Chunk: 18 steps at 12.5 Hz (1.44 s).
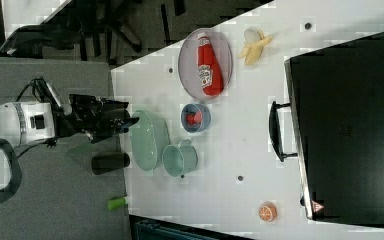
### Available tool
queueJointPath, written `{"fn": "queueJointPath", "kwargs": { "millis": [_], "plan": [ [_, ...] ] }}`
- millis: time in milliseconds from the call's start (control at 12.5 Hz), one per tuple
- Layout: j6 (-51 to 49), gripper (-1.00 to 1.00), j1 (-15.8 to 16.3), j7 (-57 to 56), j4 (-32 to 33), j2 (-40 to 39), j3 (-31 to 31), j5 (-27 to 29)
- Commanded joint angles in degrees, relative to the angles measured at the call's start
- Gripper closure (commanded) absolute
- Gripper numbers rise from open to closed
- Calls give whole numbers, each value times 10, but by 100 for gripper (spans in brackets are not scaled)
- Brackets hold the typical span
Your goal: Flap open oven.
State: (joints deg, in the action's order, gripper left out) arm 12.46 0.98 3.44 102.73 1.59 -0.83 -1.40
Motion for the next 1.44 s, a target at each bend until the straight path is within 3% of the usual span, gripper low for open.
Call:
{"fn": "queueJointPath", "kwargs": {
  "millis": [80, 240, 400, 480, 960, 1040, 1200, 1440],
  "plan": [
    [-112, -58, -13, -34, 85, 200, -18, 9],
    [-111, -99, -13, -34, 85, 200, -18, 9],
    [-111, -100, -13, -34, 85, 200, -18, 9],
    [-111, -90, -13, -34, 85, 200, -18, 9],
    [-112, 55, -14, -34, 89, 199, -19, 9],
    [-112, 65, -14, -34, 93, 198, -20, 8],
    [-112, 65, -16, -58, 109, 198, -24, 6],
    [-96, 65, -19, -204, 142, 197, -39, -12]
  ]
}}
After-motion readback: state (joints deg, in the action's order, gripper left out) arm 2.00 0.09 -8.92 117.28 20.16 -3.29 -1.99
